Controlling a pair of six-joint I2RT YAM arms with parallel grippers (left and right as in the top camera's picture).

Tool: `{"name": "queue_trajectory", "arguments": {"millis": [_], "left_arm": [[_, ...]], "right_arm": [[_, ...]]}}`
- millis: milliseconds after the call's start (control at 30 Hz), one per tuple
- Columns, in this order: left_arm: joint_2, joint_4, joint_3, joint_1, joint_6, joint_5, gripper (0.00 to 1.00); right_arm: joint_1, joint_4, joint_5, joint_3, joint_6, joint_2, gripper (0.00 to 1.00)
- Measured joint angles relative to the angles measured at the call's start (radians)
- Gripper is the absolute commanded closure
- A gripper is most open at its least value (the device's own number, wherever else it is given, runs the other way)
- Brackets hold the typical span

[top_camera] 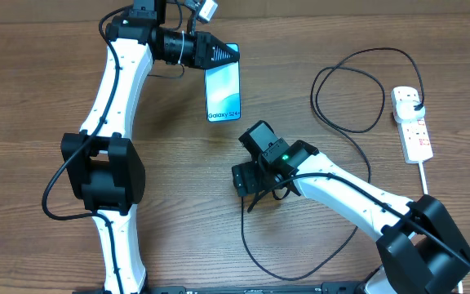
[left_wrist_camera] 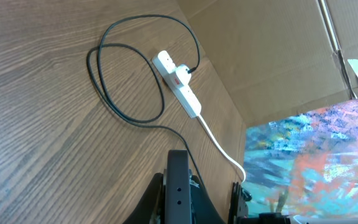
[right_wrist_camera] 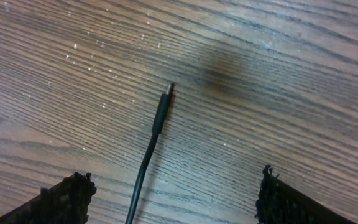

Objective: Plug charger to phone and switch on socket
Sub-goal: 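Move the right gripper down to the black cable end on the table, then close the right gripper on the black cable's connector end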

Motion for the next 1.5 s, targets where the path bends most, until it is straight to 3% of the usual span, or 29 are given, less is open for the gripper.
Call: {"name": "queue_trajectory", "arguments": {"millis": [300,467,767,800,1367,1500], "left_arm": [[0.0,0.03,0.0,0.0,-0.018,0.0,0.96],[0.0,0.031,0.0,0.004,-0.026,0.0,0.96],[0.0,0.067,0.0,0.049,-0.084,0.004,0.96],[0.0,0.071,0.0,0.059,-0.098,0.005,0.96],[0.0,0.074,0.0,0.096,-0.16,0.005,0.96],[0.0,0.074,0.0,0.096,-0.16,0.005,0.96]], "right_arm": [[0.064,0.032,-0.011,0.0,0.056,0.05,0.14],[0.096,0.032,-0.011,0.001,0.108,0.08,0.33],[0.092,0.075,-0.002,0.005,0.19,0.115,0.34],[0.092,0.082,0.0,0.005,0.193,0.119,0.38],[0.078,0.124,0.035,0.006,0.221,0.147,0.47],[0.062,0.13,0.052,0.006,0.229,0.149,0.54]]}}
